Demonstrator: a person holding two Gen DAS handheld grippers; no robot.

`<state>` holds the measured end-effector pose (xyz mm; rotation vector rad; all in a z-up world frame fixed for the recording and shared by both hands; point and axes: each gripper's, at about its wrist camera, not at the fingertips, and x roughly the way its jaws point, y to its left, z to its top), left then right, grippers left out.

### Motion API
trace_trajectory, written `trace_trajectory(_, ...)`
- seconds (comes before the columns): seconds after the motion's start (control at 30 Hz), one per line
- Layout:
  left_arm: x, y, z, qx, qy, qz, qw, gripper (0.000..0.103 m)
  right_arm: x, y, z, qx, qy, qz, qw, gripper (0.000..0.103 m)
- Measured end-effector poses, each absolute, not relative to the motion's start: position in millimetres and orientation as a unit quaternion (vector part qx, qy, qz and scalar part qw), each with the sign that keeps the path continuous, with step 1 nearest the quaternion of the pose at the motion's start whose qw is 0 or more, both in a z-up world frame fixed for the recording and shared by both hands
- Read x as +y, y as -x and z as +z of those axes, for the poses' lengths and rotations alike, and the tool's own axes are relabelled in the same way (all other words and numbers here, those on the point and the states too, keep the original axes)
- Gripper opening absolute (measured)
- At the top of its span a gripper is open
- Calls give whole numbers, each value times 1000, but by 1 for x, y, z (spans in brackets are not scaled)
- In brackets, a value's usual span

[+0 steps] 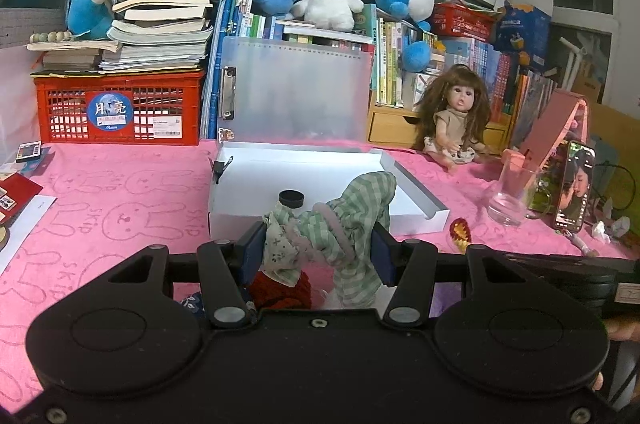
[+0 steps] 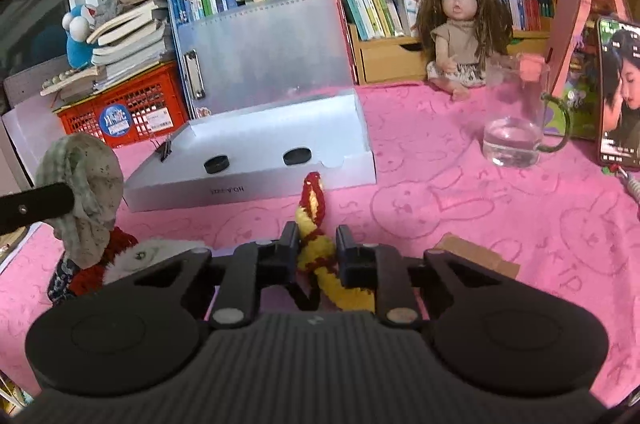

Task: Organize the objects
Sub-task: 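Lift the gingham dress and knitted strip and carry both toward the tray, then lower the dress into the tray and open the left gripper while the right holds the strip above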

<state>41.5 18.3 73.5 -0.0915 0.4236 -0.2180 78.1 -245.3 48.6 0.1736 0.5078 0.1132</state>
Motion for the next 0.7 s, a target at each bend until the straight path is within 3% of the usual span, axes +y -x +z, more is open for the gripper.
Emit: trace_trajectory(0.7,30,-151,91,249,85,-101,959,52,-256,-158,86,262,-136,75,953,23)
